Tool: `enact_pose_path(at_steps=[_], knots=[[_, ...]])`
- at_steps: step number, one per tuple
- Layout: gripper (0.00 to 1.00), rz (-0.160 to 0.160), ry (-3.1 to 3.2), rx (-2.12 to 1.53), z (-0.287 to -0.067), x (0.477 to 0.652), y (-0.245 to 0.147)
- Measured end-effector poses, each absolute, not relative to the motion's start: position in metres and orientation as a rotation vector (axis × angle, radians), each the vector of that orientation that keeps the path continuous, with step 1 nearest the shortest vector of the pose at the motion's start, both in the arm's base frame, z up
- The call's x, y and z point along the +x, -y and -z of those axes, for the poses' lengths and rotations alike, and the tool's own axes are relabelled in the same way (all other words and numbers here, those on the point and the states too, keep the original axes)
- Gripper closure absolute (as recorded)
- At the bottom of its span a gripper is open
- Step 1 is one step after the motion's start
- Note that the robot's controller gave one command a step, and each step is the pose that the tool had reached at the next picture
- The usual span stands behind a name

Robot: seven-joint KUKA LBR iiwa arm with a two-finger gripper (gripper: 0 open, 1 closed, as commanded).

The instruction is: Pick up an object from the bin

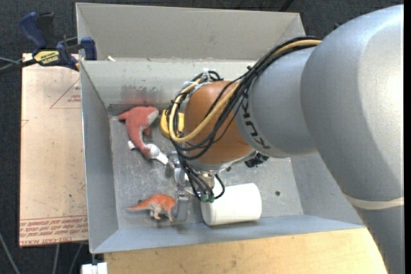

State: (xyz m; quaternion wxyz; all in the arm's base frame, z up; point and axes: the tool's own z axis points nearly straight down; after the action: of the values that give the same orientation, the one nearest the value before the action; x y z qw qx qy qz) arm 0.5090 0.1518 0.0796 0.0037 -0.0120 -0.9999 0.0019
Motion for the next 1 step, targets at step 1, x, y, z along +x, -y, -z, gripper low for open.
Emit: enact_pose_path(at_steps=[1], knots=[[1.00, 0.003, 3.131, -0.134, -0.0722, 0.4885, -0.2140]])
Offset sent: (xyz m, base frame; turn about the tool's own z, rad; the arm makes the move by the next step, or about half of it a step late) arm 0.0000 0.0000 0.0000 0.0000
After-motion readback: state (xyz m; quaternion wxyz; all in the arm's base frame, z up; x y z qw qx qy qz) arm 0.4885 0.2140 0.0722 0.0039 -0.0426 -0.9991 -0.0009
